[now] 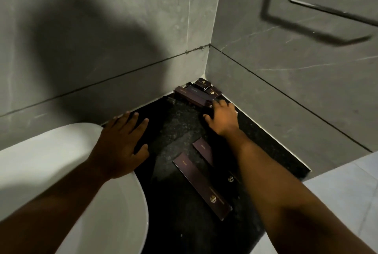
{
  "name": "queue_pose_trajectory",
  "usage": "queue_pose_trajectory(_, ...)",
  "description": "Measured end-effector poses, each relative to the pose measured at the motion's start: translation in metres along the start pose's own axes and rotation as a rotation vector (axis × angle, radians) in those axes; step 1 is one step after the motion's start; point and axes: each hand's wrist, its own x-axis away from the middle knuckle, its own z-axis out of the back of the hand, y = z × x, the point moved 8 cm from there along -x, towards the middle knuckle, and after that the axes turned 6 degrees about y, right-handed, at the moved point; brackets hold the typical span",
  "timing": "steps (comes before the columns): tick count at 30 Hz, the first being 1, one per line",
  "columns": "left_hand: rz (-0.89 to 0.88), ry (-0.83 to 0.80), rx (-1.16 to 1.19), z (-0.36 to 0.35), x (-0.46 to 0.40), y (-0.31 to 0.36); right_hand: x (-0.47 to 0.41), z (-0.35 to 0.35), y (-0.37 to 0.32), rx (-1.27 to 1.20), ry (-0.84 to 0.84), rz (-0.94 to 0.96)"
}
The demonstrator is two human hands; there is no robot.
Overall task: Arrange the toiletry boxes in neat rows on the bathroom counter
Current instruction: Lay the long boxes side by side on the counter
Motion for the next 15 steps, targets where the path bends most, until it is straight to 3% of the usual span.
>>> queue_pose_trajectory(5, 0.016, 0.027, -0.009, 0.000, -0.002, 0.000, -0.035, -0.025, 0.003, 0.144, -0.072, 0.007)
queue_pose_trajectory(8, 0.026, 0.045, -0.007, 0.002, -0.002, -0.002, -0.030, -0.031, 0.003, 0.210, -0.013, 0.051)
queue_pose_trajectory(15, 0.026, 0.042, -0.003, 0.001, -0.002, -0.005, 0.025, -0.019, 0.047, -0.030, -0.006, -0.059)
